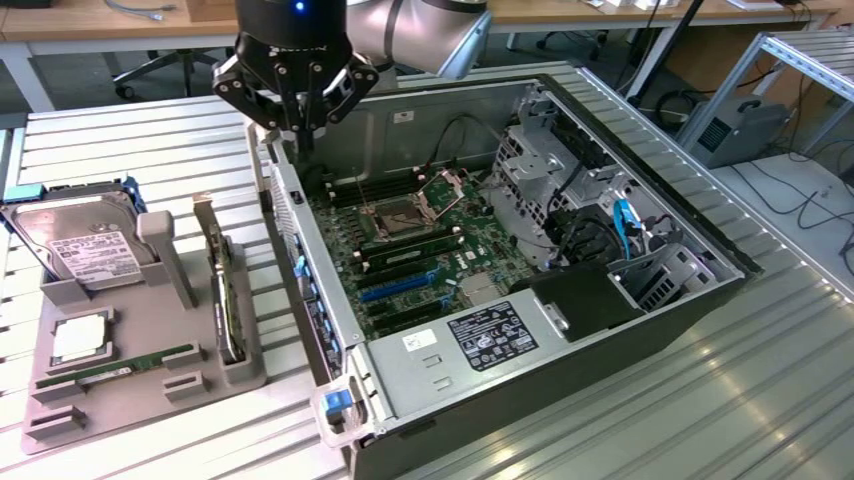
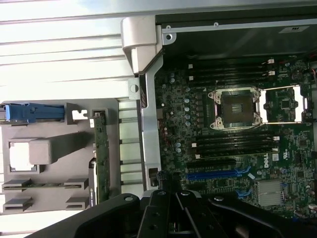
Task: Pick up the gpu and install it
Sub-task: 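Reach for the gpu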
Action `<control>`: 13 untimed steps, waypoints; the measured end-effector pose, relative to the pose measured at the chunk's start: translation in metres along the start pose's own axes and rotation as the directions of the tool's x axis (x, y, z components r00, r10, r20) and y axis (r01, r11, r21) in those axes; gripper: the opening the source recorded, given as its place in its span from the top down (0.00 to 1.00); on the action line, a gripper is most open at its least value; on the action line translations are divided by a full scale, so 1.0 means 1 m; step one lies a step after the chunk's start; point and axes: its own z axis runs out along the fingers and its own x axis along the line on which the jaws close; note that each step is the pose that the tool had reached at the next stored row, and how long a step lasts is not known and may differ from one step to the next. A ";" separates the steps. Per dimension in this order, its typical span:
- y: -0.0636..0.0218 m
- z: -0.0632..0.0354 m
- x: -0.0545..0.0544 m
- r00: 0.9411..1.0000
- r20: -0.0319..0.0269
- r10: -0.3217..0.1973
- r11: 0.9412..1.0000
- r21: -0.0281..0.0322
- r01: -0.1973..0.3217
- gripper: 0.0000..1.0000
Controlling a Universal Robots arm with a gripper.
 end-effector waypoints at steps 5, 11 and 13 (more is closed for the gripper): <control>-0.0001 0.0000 0.002 1.000 0.000 0.000 1.000 0.000 0.000 0.89; -0.0002 -0.0001 0.003 1.000 0.000 0.000 1.000 0.000 0.000 0.89; -0.0002 -0.0001 0.003 1.000 0.000 0.000 1.000 0.000 0.000 0.89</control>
